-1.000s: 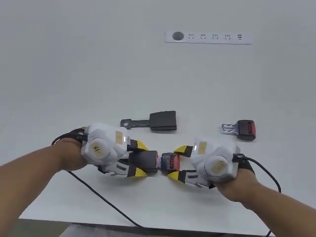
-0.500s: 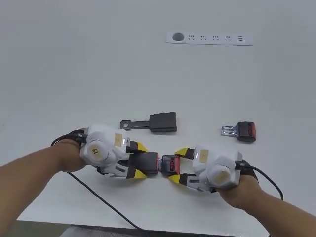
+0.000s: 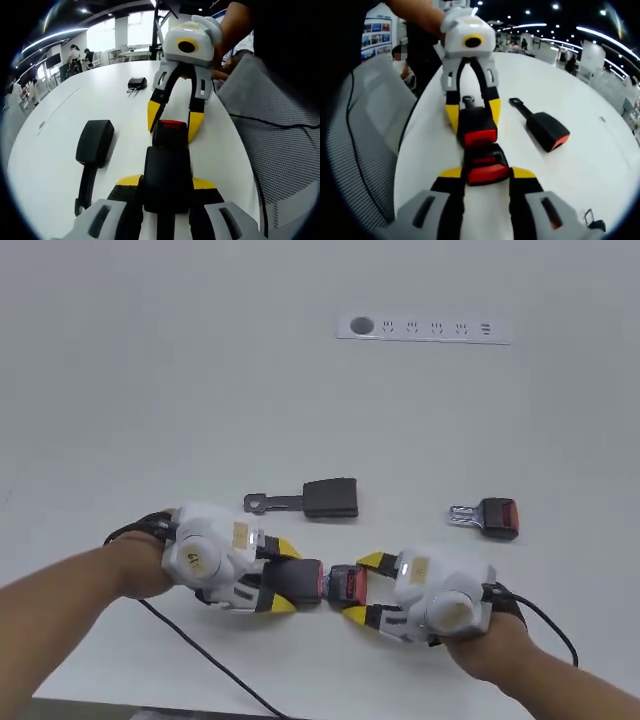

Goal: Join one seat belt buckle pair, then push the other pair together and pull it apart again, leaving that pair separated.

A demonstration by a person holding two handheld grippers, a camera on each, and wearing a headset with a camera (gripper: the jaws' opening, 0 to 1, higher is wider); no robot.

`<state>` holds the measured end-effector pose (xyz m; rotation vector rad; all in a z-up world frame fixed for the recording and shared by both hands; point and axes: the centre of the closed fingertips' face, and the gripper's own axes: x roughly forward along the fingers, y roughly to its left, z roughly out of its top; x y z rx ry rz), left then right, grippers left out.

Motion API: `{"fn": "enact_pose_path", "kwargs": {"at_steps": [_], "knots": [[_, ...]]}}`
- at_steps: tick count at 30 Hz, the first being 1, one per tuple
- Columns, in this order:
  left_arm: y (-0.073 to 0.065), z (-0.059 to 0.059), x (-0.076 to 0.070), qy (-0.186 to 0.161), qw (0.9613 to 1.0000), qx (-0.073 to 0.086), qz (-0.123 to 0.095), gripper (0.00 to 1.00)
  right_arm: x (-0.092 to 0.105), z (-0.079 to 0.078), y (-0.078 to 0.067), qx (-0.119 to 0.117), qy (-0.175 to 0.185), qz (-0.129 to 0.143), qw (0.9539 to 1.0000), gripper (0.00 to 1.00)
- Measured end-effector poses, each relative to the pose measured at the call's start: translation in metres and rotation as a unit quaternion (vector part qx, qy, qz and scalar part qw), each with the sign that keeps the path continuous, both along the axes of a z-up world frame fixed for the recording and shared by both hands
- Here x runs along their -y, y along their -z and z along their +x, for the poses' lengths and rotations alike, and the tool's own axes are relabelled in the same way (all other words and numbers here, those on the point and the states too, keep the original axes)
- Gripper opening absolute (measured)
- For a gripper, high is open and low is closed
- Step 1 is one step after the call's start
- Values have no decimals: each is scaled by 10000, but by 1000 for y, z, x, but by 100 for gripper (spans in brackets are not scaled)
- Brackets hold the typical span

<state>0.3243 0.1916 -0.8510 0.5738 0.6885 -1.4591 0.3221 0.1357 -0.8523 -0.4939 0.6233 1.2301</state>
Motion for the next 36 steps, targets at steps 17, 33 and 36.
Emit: {"fn": "enact_pose_path", "kwargs": {"at_steps": [17,33,36], "knots": [[0,-2,4,72,9998,79,185,36,1,-1,-1,53,-154,-77,9998,36],[-44,42,8,-1083,9912,752,-98,77,43,24,-39,117,840,535,9950,75],[-51,49,14,-1115,9901,832,-179,81,58,31,-45,170,880,523,9946,77]]}}
